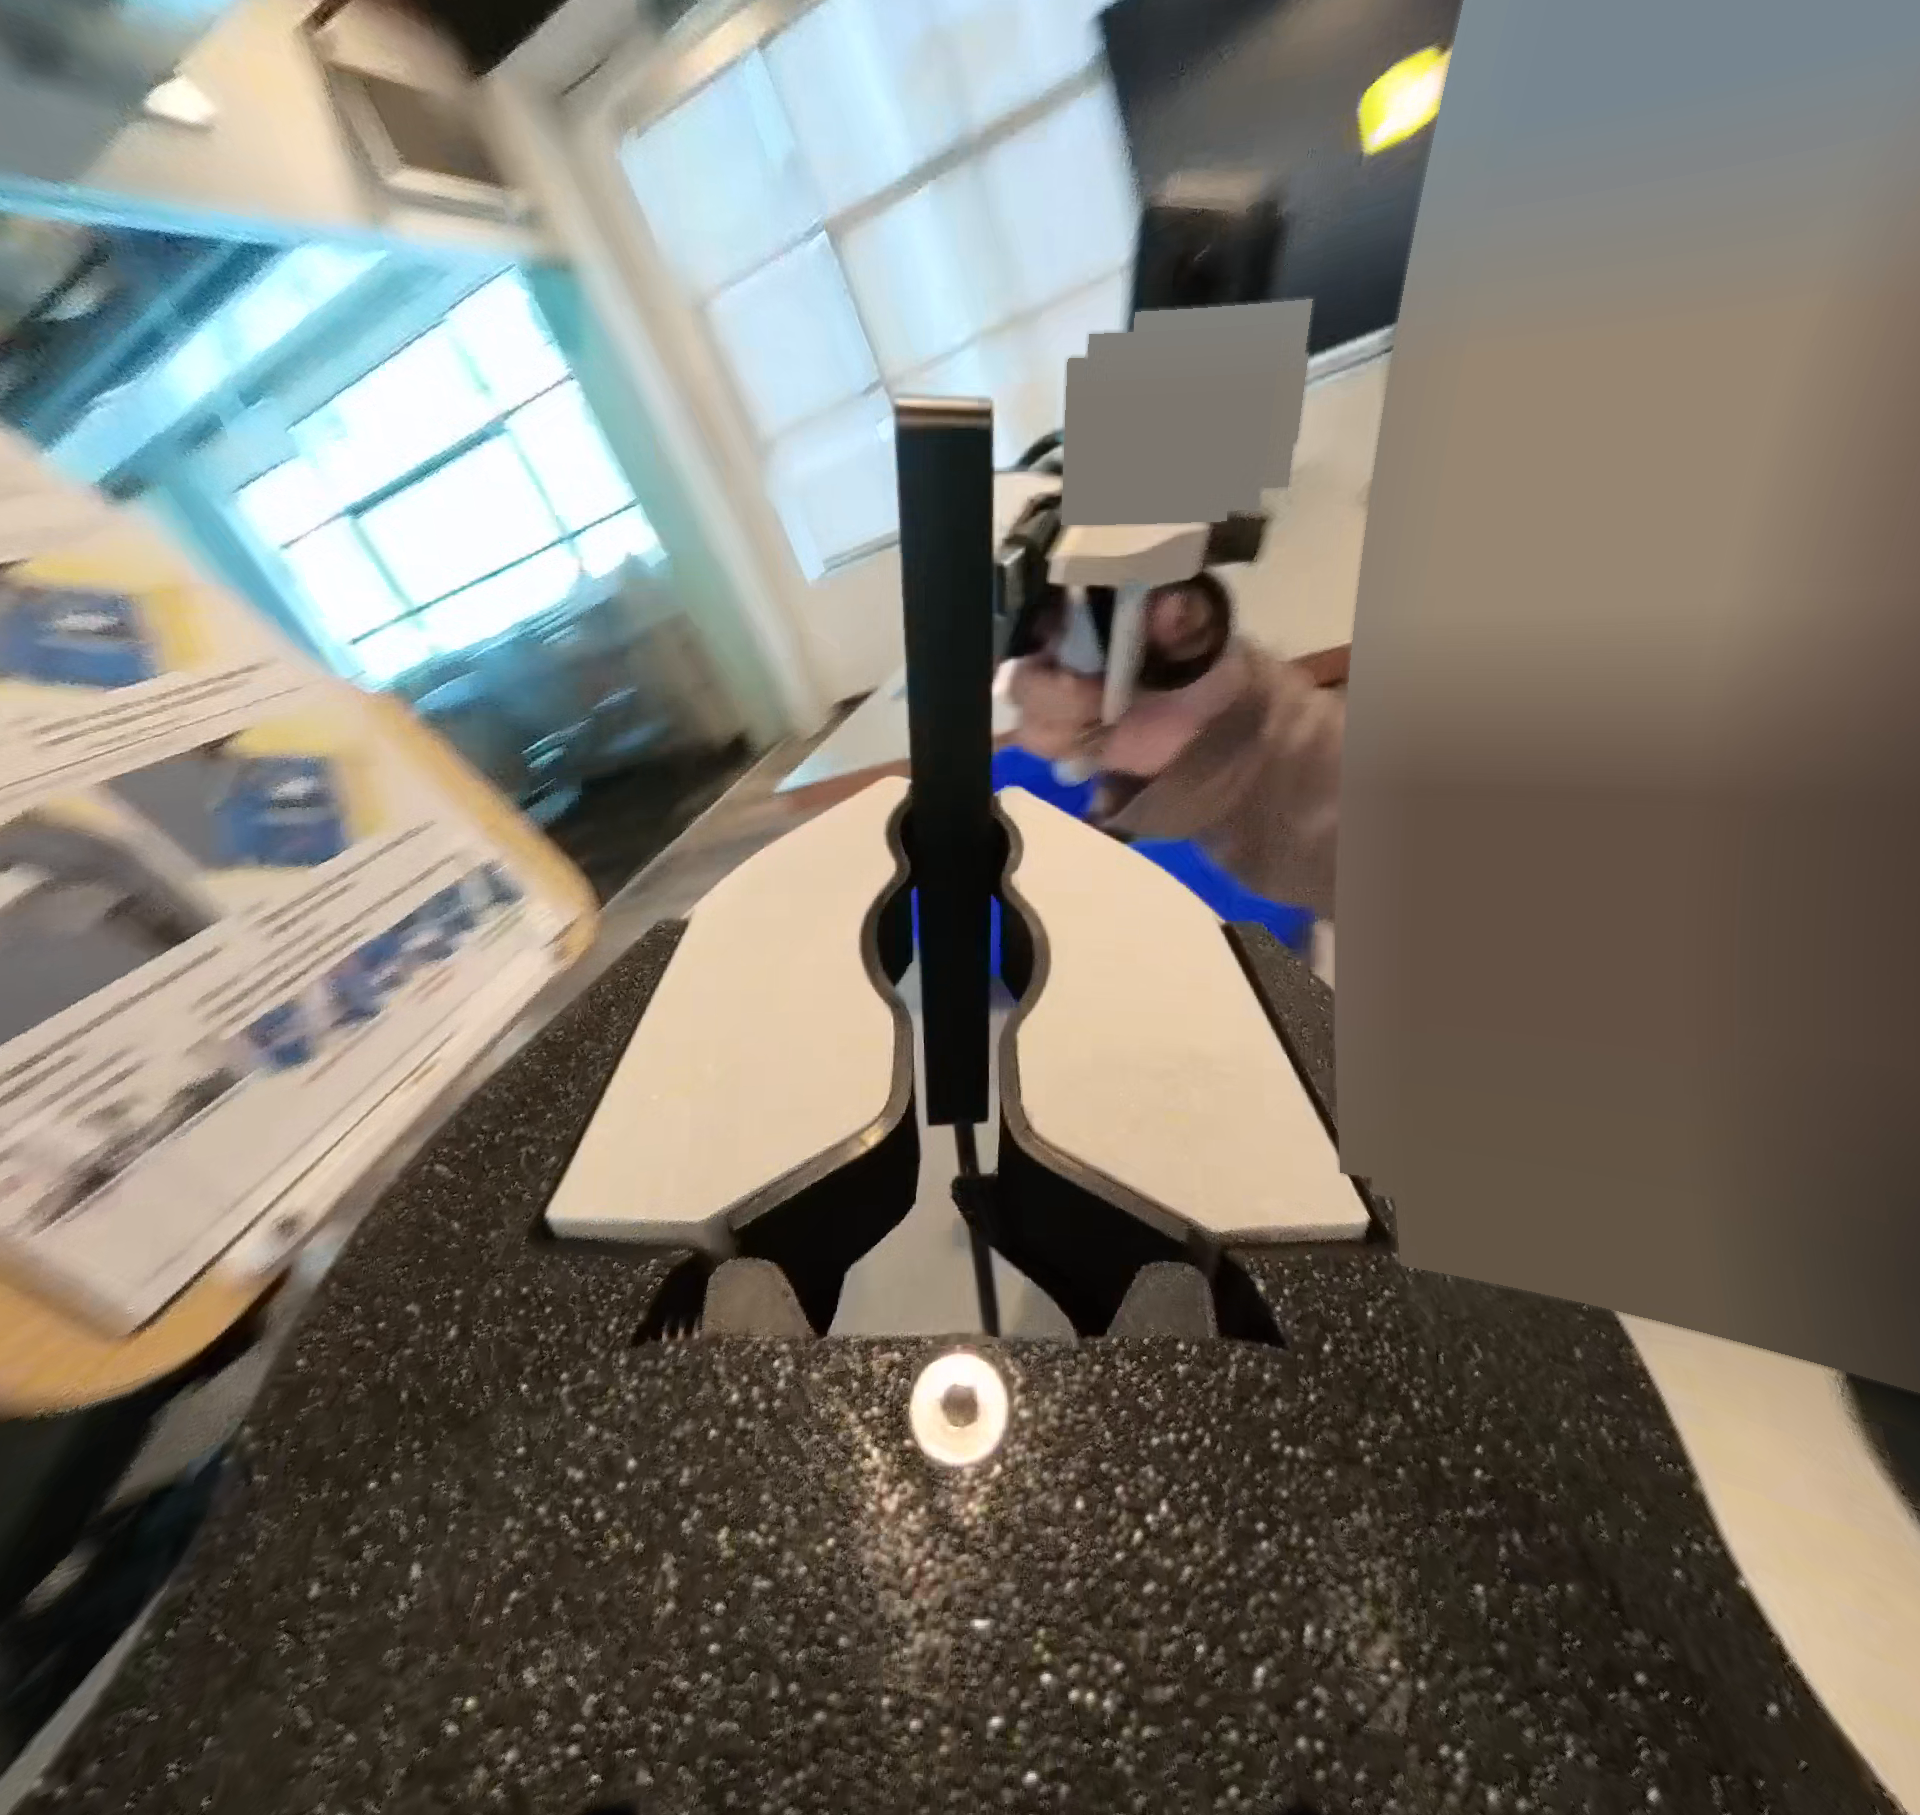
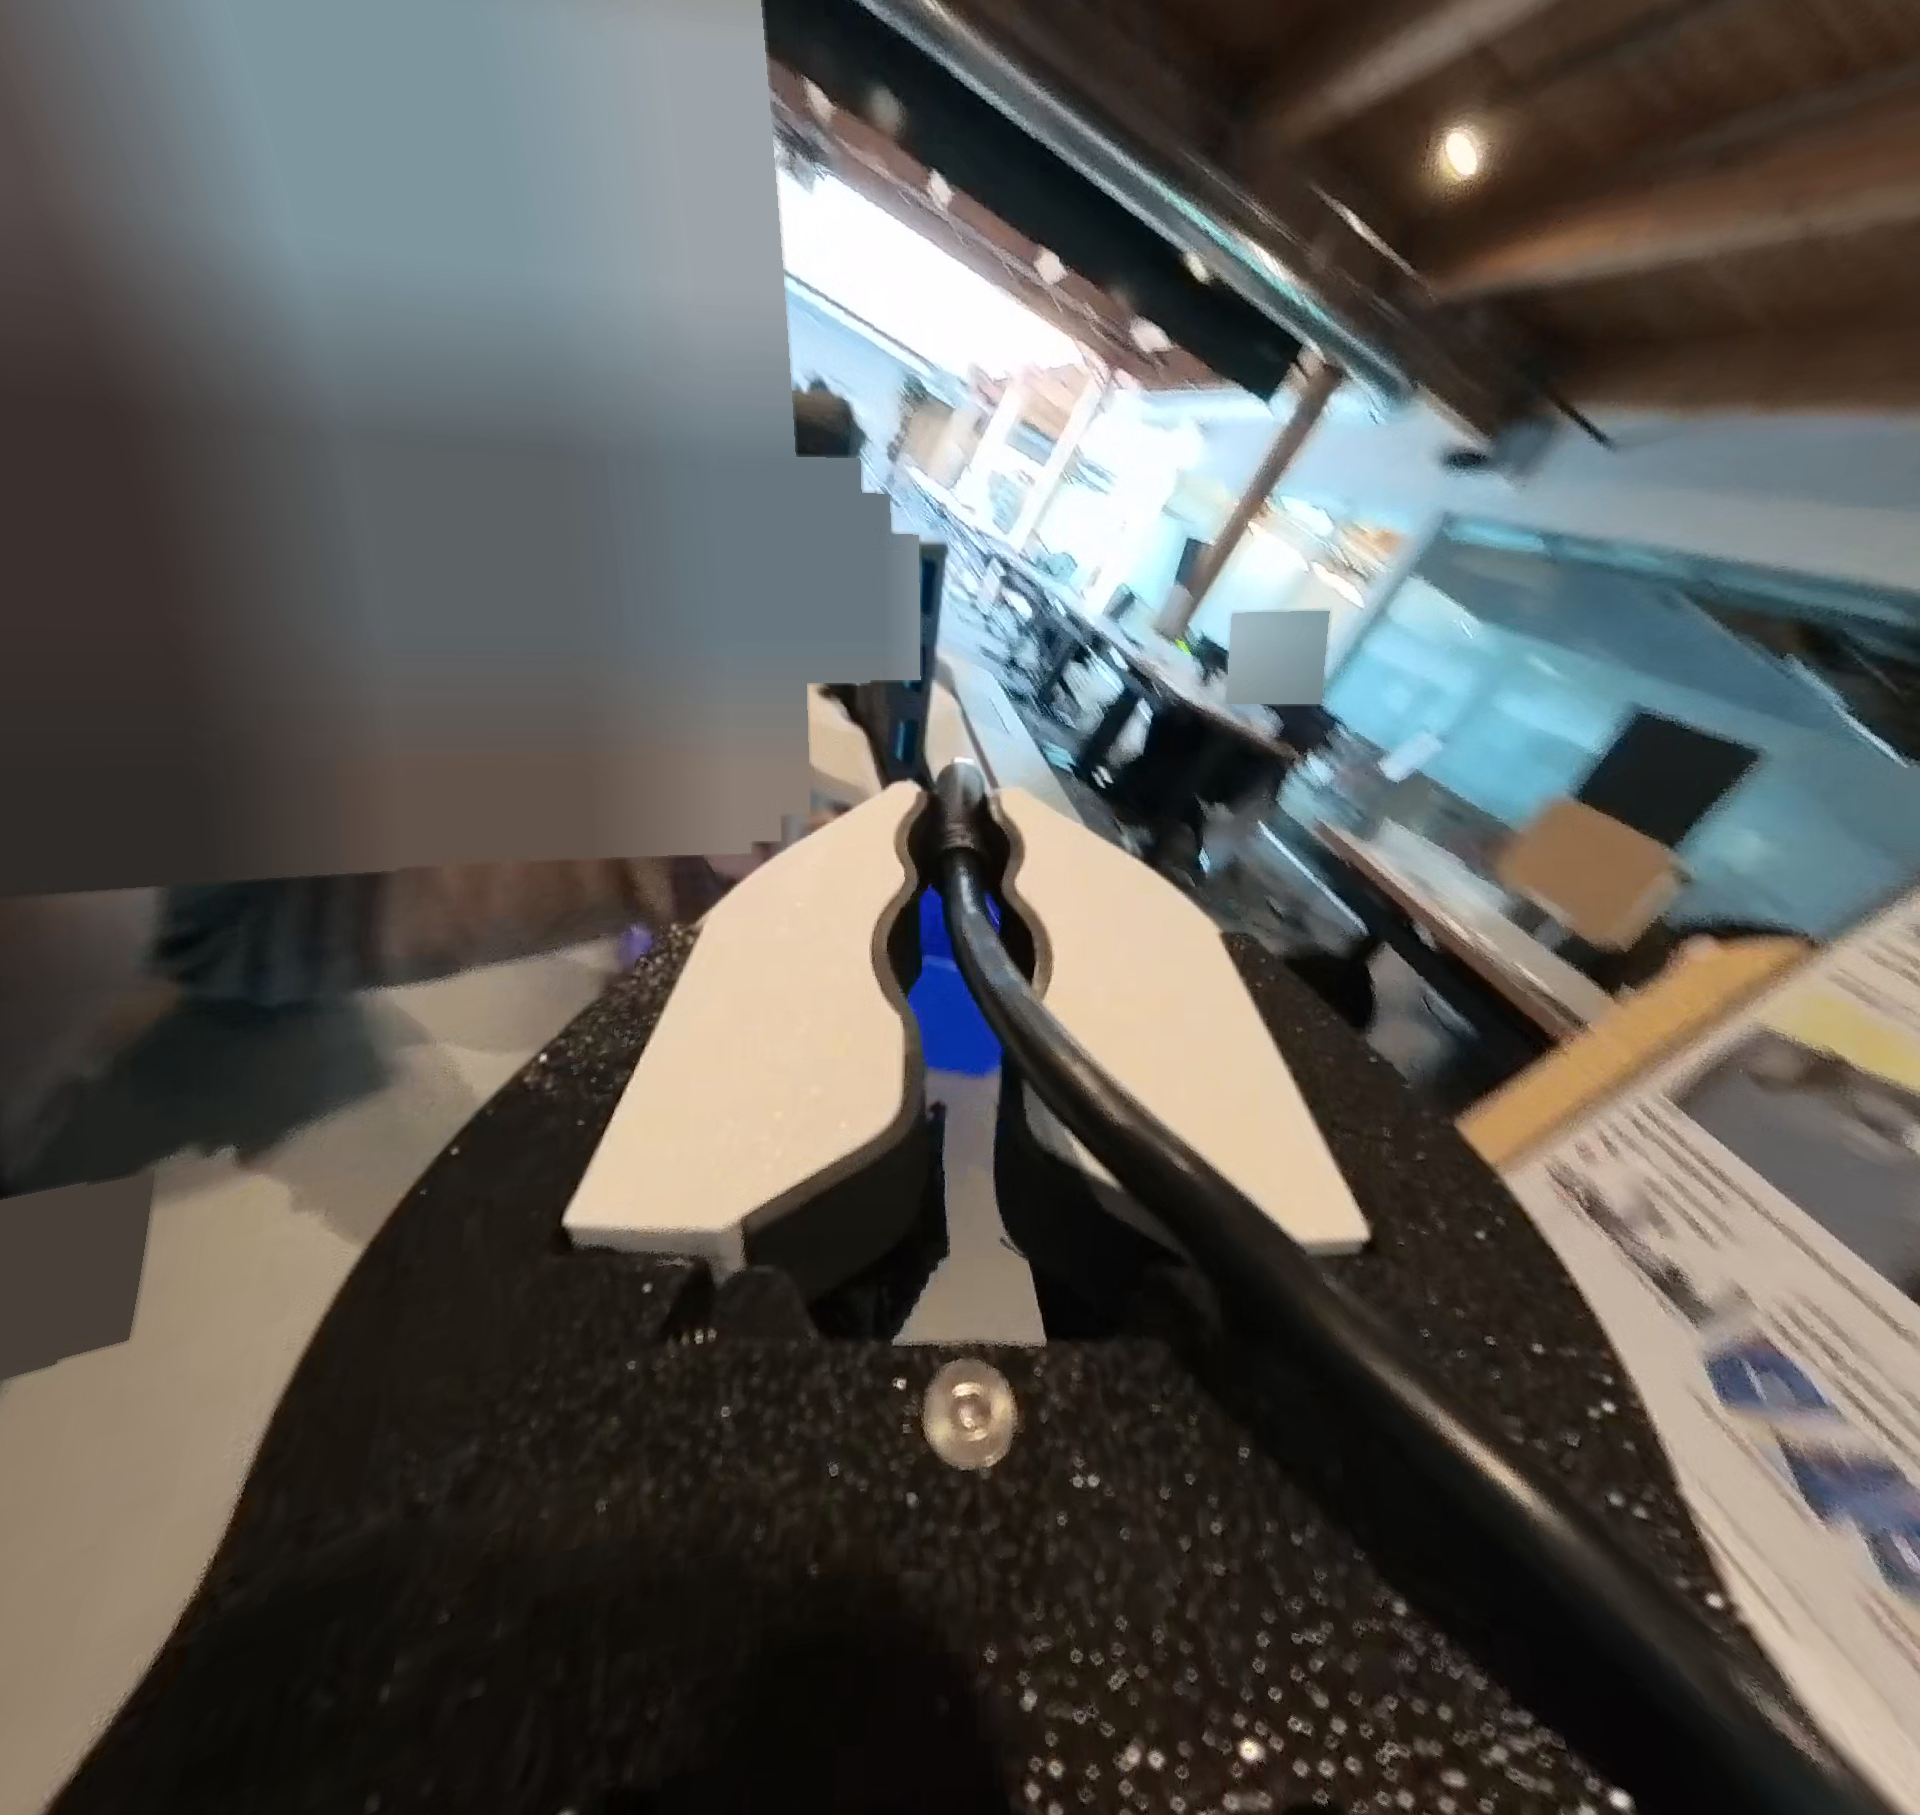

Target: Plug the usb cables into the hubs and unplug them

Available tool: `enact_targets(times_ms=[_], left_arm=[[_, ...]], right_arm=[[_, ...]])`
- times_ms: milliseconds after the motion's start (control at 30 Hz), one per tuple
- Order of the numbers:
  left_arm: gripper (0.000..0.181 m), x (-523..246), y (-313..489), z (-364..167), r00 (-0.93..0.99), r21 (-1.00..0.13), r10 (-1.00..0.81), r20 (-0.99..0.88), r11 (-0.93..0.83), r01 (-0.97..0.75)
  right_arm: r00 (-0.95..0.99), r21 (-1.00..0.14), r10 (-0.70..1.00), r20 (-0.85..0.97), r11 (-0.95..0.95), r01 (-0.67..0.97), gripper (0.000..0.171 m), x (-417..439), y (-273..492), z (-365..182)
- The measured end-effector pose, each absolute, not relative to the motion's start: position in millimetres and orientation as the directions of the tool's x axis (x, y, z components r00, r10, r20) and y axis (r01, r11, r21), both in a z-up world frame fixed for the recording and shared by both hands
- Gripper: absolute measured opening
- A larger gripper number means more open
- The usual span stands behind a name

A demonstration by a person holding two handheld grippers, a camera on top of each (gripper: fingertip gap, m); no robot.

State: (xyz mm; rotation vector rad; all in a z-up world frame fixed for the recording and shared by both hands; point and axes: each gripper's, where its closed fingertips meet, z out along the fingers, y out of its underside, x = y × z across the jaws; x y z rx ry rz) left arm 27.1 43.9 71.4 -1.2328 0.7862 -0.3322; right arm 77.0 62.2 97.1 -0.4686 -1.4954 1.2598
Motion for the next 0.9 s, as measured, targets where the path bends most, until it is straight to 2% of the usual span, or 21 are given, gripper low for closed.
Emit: enact_targets(times_ms=[233,367,500,733,900], left_arm=[[0.012,-10.2,55.2,71.9,0.851,-0.939,-0.398,-0.343,0.158,-0.304],[0.012,-10.6,58.4,66.7,0.858,-0.936,-0.375,-0.351,0.116,-0.333],[0.012,-2.0,63.5,60.0,0.859,-0.947,-0.405,-0.314,0.063,-0.316],[0.012,27.0,88.0,80.0,0.816,-0.962,-0.527,-0.237,0.012,-0.272],[0.012,45.5,102.0,85.4,0.778,-0.969,-0.582,-0.237,0.088,-0.229]], right_arm=[[-0.103,-0.836,0.835,0.54,0.519,-0.175,0.008,60.5,99.2,88.5],[-0.007,-0.77,0.777,0.629,0.623,-0.138,0.008,58.3,108.7,85.6],[0.042,-0.752,0.755,0.655,0.656,-0.058,0.008,59.1,119.4,82.8],[0.132,-0.84,0.838,0.529,0.539,-0.056,0.009,71.4,145.2,91.5],[0.197,-0.892,0.881,0.431,0.449,-0.058,0.009,89.1,172.3,90.6]])
